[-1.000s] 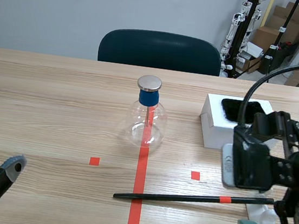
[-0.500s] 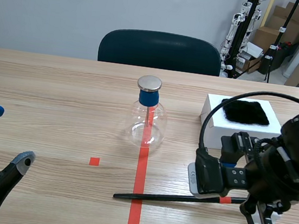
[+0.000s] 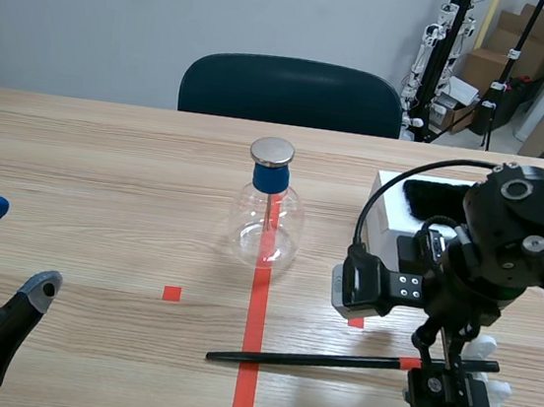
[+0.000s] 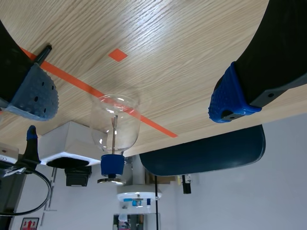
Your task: Do the electroscope experiment. pick up the black charging rod
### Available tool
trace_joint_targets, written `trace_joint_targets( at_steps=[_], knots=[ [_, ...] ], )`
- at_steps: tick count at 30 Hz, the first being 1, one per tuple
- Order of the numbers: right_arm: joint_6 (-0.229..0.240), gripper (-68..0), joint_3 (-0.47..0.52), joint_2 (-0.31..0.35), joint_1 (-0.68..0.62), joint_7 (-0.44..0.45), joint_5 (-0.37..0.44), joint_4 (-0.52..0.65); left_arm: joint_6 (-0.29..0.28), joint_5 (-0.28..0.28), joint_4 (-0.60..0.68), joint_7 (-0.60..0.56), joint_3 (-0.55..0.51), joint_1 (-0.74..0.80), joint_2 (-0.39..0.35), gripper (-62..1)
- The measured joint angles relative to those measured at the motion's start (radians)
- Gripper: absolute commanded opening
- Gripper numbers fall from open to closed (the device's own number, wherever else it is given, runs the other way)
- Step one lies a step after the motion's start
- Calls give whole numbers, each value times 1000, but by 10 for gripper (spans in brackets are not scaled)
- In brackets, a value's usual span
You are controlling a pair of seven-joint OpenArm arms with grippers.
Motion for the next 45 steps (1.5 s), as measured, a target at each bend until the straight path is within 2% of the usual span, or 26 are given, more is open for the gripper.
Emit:
trace_joint_targets(
  at_steps=[3, 10, 12, 15, 19, 22, 28, 45],
  knots=[
    [0, -12, -30, 2, 10, -22, 51, 0, 0, 0, -39, -38, 10, -16, 0, 14],
    [0, -12, -37, 3, 11, -31, 62, 5, 0, 0, -99, -89, 11, -33, 0, 14],
    [0, -12, -45, 8, 11, -23, 62, 6, 0, 3, -103, -105, 11, -33, 0, 14],
    [0, -12, -81, 25, 11, 7, 62, 8, 0, 47, -111, -118, 11, -33, 0, 14],
    [0, -12, -108, 42, 10, 38, 61, 8, 0, 47, -125, -156, 27, -33, 0, 14],
    [0, -12, -108, 47, 22, 77, 62, 8, 0, 48, -127, -151, 48, -33, 0, 14],
    [-2, -12, -105, 53, 56, 77, 62, 10, 23, 48, -127, -151, 64, -33, 0, 14],
    [-3, -12, -132, 58, 53, 107, 39, 11, 23, 48, -127, -136, 64, -33, 0, 14]
  ],
)
